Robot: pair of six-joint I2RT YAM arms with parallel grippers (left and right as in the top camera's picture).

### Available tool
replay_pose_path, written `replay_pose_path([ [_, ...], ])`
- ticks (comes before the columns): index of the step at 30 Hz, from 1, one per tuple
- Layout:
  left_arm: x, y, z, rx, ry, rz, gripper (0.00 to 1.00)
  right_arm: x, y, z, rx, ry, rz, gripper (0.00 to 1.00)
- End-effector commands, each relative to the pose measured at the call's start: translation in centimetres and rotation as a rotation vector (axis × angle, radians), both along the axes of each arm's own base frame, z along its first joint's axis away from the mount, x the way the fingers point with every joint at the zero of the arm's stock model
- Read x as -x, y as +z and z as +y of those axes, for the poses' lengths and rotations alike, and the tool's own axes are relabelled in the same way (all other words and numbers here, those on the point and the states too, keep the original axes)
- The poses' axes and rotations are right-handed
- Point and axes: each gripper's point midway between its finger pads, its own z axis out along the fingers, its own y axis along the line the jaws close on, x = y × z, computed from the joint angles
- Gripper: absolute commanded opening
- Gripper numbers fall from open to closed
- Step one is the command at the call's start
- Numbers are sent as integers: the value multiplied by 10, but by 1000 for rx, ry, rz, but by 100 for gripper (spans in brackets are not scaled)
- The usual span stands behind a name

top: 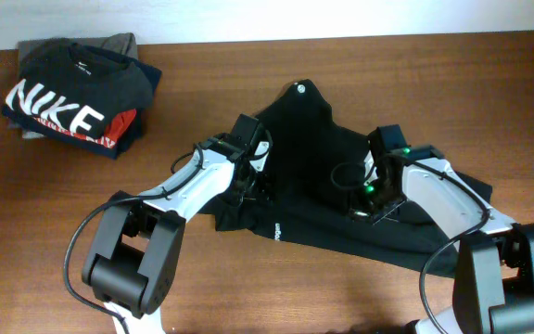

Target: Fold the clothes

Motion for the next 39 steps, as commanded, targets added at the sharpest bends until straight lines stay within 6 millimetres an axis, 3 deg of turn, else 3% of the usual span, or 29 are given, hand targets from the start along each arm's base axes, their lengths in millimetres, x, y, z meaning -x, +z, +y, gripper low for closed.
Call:
replay_pose_path([
  [1, -5, -4, 3, -23, 1, -13, 60, 6, -11, -3, 30, -17, 17, 4],
  [7, -5, -4, 3, -23, 1, -14, 60, 7, -23, -3, 26, -44, 0, 4],
  [18, -6, -3, 3, -22, 1, -16, 60, -3, -26, -2, 21, -60, -31, 4],
  [25, -5, -4, 4, -25, 1, -14, 60, -8, -41, -1, 23, -85, -17, 4],
  [39, -5, -4, 4, -30, 2, -16, 60, -41, -47, -37, 228, -153, -158, 4],
])
